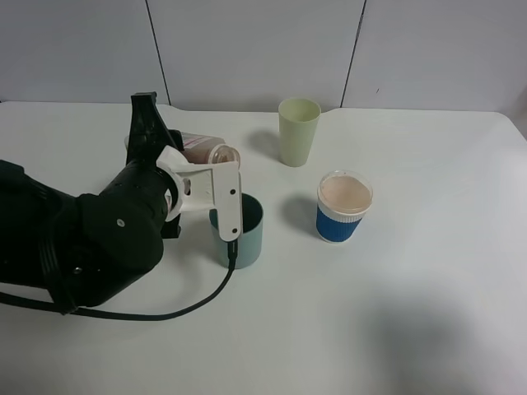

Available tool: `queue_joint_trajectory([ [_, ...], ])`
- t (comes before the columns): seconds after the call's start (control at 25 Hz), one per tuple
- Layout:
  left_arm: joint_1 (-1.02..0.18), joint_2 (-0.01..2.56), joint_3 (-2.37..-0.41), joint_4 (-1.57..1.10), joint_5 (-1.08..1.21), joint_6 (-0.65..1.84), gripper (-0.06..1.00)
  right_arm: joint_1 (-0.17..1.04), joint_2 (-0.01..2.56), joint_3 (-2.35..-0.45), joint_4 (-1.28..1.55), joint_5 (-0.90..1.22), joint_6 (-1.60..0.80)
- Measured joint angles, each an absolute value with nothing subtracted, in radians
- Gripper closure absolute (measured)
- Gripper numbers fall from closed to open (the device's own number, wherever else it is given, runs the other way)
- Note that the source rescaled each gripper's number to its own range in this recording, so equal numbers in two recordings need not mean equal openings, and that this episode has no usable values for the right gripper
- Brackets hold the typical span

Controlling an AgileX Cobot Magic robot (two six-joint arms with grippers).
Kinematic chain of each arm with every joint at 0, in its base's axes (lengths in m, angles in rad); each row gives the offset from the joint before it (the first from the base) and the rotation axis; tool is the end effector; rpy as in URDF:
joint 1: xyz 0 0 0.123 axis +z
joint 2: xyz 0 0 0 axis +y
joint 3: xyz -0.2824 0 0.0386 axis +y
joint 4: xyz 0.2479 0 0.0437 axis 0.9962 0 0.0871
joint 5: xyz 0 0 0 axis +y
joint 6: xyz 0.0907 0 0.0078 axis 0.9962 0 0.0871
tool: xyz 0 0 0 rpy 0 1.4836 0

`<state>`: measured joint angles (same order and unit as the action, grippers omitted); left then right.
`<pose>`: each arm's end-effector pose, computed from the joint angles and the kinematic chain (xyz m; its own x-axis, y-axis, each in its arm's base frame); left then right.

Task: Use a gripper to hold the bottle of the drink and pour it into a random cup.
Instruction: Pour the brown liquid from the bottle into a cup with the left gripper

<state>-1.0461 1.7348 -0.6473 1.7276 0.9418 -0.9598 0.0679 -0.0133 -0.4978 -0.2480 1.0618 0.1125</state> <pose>0.2016 -0.2030 0.1573 -0.0452 0.9988 -0.0180 0.4259 0.0356 0.9041 -0.0067 -0.0200 0.2784 -0.4354 -0.0397 -0.8994 0.1218 0.9872 -0.1025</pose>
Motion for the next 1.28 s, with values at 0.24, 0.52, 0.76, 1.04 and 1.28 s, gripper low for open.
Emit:
queue_joint_trajectory([
  [0.24,-1.046,1.739,-0.634,1.728,0.946,-0.96,0.94,0.068,-0.013,-0.498,-0.248,1.062,0.112],
  [0.52,-1.046,1.739,-0.634,1.728,0.984,-0.951,0.94,0.068,-0.013,-0.498,-0.248,1.062,0.112],
  [0.76,-1.046,1.739,-0.636,1.728,0.986,-0.944,0.94,0.068,-0.013,-0.498,-0.248,1.062,0.112],
  [1.04,-1.046,1.739,-0.649,1.73,0.986,-0.924,0.94,0.068,-0.013,-0.498,-0.248,1.062,0.112],
  [1.28,-1.046,1.739,-0.649,1.73,0.986,-0.921,0.94,0.068,-0.013,-0.498,-0.248,1.062,0.112],
])
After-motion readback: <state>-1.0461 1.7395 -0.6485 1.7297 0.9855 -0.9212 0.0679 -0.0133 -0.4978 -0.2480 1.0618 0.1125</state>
